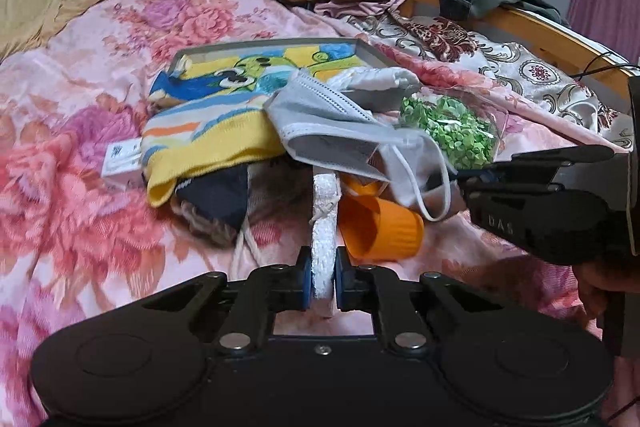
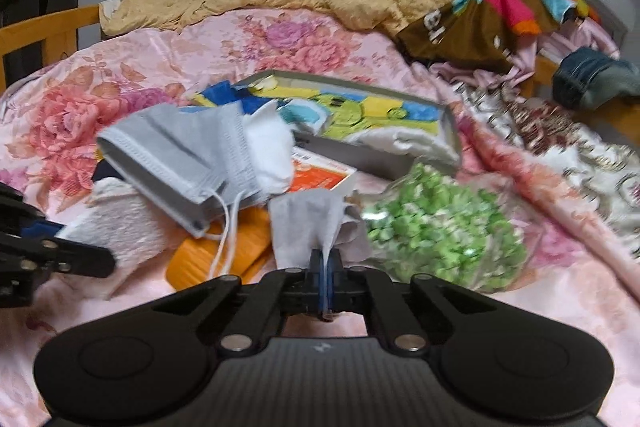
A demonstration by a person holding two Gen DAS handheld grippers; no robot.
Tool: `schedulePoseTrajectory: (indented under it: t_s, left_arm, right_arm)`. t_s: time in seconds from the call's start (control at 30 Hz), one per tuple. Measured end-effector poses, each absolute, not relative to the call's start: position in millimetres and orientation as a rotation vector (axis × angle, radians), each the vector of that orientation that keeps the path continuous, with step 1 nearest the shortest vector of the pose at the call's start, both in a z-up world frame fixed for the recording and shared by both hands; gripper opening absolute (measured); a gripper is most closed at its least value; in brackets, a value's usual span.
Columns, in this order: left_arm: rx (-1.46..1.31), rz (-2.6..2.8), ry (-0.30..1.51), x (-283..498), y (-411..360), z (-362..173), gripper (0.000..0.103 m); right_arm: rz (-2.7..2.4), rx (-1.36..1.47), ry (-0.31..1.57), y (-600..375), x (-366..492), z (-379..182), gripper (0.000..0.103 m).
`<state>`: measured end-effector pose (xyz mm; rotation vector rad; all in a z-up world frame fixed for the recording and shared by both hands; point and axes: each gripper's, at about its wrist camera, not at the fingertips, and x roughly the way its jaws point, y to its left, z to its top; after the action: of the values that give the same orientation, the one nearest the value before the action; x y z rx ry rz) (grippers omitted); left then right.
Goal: Organize soft objects
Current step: 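Lift foam strip with left tool while right tool carries grey cloth toward tray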
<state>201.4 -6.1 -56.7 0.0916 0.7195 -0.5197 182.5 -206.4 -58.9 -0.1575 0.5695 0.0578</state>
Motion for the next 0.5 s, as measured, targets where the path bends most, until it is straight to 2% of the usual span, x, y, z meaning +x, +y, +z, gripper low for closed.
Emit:
schedulePoseTrajectory:
  t_s: [0.5]
  left_arm:
    - [0.250, -0.421, 0.674, 170, -4, -5, 0.011]
  right_arm:
    - [0.031, -0.208, 0.428, -209, 159, -40, 0.001]
